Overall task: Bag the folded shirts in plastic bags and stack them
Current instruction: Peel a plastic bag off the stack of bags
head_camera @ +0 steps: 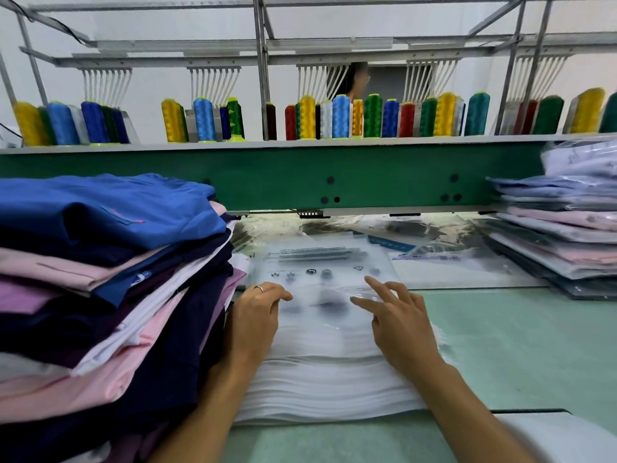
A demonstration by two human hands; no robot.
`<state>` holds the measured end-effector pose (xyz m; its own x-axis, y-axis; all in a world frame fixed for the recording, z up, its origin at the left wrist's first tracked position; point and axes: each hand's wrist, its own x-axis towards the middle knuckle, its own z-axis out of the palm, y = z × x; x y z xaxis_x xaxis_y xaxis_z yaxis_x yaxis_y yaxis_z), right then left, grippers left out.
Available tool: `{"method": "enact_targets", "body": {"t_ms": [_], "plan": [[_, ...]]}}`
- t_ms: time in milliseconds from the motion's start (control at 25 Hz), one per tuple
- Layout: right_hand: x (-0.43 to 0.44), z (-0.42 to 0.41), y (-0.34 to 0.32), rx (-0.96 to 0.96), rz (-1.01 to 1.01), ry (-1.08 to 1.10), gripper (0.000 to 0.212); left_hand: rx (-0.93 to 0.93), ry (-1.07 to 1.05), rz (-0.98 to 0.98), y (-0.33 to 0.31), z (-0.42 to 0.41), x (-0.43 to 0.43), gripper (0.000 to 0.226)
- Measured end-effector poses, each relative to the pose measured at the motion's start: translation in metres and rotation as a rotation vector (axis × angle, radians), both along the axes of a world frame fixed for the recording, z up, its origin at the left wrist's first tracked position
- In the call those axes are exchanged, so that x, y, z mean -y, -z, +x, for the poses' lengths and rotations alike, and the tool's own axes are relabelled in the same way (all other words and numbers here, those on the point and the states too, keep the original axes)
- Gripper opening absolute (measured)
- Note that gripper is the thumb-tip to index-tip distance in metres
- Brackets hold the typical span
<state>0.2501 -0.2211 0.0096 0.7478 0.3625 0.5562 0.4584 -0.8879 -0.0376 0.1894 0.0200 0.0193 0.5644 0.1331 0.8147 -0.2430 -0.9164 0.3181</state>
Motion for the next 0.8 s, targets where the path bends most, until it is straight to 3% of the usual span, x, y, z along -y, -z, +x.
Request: {"method": "enact_targets", "body": {"t_ms": [160, 360, 520, 680, 800], "plan": [[0.0005, 0.0032, 0.0010, 0.030, 0.051, 0.093, 0.044, 0.008, 0.009, 0.018, -0.0013, -0.0002, -0.0004, 0.039], [0.0014, 0.0047, 0.0007, -0.053, 0.191, 0.071, 0.069, -0.337, -0.063, 0.016, 0.0042, -0.0020, -0.0034, 0.058], [-0.0017, 0.0026, -0.0025, -0.045, 0.226, 0.045, 0.077, -0.313, -0.079, 0.022, 0.0013, -0.0039, -0.0005, 0.081], [-0.0016, 0.0038, -0.0042, 0.068, 0.338, 0.086, 0.063, -0.248, -0.119, 0.099, -0.0008, -0.0021, -0.0004, 0.087], [-0.0014, 0.0029, -0.0050, 0.119, 0.428, 0.124, 0.033, -0.169, -0.148, 0.079, -0.0019, -0.0029, -0.0001, 0.068]]}}
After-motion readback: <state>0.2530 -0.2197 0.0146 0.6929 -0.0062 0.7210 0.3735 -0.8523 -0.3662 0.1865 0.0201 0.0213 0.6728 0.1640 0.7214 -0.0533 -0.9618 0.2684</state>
